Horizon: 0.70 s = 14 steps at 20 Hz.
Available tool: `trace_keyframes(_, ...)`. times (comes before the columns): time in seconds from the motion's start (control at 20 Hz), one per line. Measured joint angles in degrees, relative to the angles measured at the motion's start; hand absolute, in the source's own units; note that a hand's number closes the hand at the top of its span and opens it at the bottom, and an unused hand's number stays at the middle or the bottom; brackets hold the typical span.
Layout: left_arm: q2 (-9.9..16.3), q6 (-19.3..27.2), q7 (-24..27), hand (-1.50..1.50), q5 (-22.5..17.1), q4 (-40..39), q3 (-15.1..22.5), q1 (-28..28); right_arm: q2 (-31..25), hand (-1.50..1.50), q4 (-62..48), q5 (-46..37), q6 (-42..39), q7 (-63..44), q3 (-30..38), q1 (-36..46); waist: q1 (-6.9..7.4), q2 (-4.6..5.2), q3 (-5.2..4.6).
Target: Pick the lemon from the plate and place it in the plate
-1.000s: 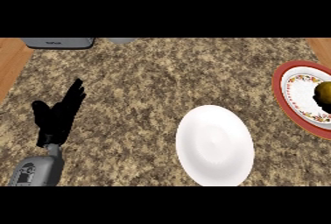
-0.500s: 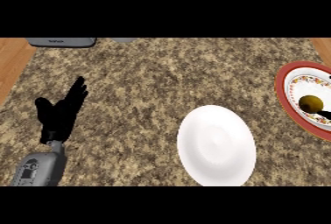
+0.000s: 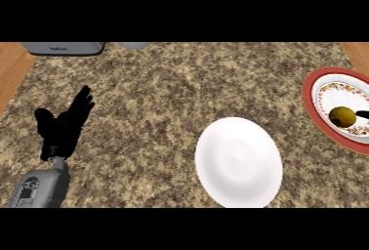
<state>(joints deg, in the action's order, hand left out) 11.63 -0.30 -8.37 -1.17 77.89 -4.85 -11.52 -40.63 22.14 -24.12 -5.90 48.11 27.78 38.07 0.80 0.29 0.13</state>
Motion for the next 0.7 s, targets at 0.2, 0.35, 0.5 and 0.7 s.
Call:
trace_keyframes(0.2,0.1,0.0,-0.5,0.0,-0.2,1.2,-0.3,0.9,-1.7,-1.5,-1.2,5.0,-8.7,-2.4,3.2,0.9,-0.45,-0.26,-0.1)
trace_keyframes(0.35,0.1,0.0,-1.2,0.0,-0.2,2.5,-0.1,1.4,-3.4,-1.5,-3.6,7.6,-15.3,-6.4,4.8,1.5,-0.36,-0.28,-0.09)
trace_keyframes(0.5,0.2,-0.2,-1.8,0.0,-0.4,3.1,-0.2,1.4,-5.0,-1.5,-5.4,9.6,-20.5,-9.4,5.6,0.8,-0.37,-0.21,-0.07)
trace_keyframes(0.7,-0.1,-0.3,-0.4,0.0,-0.1,1.2,-0.4,0.9,-7.0,-1.5,-6.7,11.0,-23.0,-10.0,6.0,-0.7,-0.06,0.06,-0.01)
